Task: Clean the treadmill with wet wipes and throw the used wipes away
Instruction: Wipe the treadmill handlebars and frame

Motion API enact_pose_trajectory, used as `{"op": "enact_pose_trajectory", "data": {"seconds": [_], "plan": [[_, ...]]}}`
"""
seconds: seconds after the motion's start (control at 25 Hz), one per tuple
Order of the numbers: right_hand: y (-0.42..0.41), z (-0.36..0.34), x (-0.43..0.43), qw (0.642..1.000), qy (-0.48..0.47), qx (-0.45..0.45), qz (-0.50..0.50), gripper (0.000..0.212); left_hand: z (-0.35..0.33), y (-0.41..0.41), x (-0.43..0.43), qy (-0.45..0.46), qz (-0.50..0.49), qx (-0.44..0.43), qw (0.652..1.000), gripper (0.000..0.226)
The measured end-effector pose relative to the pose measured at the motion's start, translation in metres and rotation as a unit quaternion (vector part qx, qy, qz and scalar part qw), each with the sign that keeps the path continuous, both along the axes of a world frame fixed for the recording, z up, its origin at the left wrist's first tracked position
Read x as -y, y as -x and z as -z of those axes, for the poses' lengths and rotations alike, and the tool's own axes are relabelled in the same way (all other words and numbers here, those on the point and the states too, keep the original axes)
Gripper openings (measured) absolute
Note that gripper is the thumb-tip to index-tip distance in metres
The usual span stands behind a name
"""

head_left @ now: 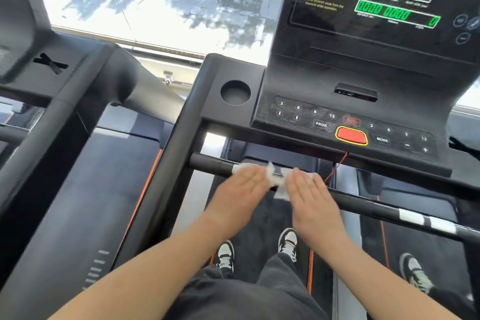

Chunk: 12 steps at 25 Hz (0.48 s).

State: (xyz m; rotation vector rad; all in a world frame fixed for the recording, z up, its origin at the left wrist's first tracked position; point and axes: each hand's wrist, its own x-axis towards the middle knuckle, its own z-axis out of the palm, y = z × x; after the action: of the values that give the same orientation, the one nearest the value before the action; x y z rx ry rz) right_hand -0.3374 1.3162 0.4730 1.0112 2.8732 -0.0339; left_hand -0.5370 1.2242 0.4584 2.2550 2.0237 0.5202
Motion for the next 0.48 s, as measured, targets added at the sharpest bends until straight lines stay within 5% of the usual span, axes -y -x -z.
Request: {"op": "enact_pose_trajectory", "data": {"seconds": [0.12,0.2,0.24,0.28,0.32,0.36,0.4,0.48], "plan": [[0.001,-0.015,-0.015,0.997,0.017,0.023,0.076,0.04,0.001,-0.03,0.009,0.021,0.048,0.106,0.993,0.048],[0.026,-0.03,-0.02,0.993,0.063,0.022,0.101,0.028,0.002,-0.035,0.033,0.102,-0.072,0.2,0.972,0.041],[0.044,-0.038,-0.021,0.987,0.101,-0.009,0.122,0.027,0.004,-0.032,0.04,0.132,-0.191,0.291,0.928,0.032],[0.063,-0.043,-0.023,0.977,0.147,-0.03,0.148,0.029,0.005,-0.023,0.043,0.145,-0.333,0.437,0.823,0.023],[0.082,-0.045,-0.025,0.964,0.199,-0.032,0.173,0.03,0.002,-0.01,0.043,0.126,-0.434,0.601,0.659,0.021],[0.102,-0.046,-0.026,0.954,0.238,-0.038,0.179,0.031,0.001,0.002,0.043,0.077,-0.485,0.718,0.493,0.025],[0.122,-0.046,-0.026,0.947,0.265,-0.053,0.171,0.032,0.002,0.013,0.041,0.025,-0.49,0.782,0.385,0.03],[0.16,-0.046,-0.018,0.941,0.304,-0.085,0.125,0.032,-0.007,0.027,0.029,-0.046,-0.488,0.811,0.32,0.031]]}}
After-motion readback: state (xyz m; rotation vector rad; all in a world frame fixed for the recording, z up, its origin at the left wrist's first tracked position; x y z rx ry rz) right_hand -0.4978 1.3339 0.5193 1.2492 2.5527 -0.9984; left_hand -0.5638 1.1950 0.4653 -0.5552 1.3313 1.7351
